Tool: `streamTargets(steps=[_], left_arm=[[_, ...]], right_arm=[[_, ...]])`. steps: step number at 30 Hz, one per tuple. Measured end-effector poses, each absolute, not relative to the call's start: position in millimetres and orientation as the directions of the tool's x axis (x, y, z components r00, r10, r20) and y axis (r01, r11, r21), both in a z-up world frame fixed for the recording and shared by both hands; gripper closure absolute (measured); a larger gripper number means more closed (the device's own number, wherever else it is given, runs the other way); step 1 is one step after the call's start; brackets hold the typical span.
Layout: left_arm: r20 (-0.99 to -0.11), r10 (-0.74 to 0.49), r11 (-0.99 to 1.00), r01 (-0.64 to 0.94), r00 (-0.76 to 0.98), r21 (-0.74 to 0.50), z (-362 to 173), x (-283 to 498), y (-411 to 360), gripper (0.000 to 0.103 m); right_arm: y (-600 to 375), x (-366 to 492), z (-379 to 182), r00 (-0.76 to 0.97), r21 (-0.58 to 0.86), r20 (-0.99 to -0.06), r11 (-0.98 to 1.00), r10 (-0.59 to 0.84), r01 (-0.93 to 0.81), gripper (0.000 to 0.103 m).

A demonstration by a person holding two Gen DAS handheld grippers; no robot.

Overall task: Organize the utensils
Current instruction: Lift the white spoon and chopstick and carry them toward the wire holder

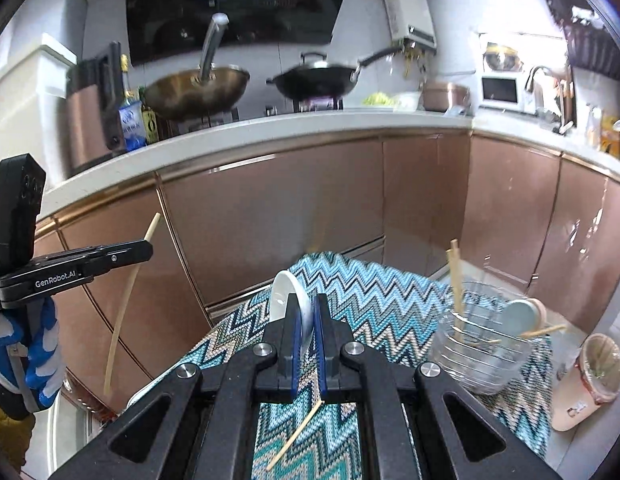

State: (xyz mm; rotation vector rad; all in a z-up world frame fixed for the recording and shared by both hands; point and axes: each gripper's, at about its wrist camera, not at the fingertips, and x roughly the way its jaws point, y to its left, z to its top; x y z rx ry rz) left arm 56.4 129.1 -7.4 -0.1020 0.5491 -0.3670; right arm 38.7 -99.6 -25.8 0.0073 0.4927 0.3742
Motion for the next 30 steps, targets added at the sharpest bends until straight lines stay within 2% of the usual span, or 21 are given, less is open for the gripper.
streamTargets(steps=[14,24,30], left_arm=[[-0.330,-0.416,0.903,0.340,0.847,-0.264,32.3,-34.0,114.5,0.098],[-0.281,-0.436,0.888,0.359,0.855,-0.286,38.8,-26.5,80.8,0.098],[-0.266,-0.447,0.883,0.372,0.854,-0.288,39.6,1.6,43.7,0.098]], right_arm=[[-139.5,-62.1,15.5,0.919,0.070,-0.289,0.963,0.269,-0.260,0.097],[-187.3,-80.1,26.0,0.977,0.042,-0.189,0.995,0.095,-0.089,0.097],[-217.7,-62.8,17.7,0.984,0.031,-0.174,0.999,0.020,-0.015,0.097]])
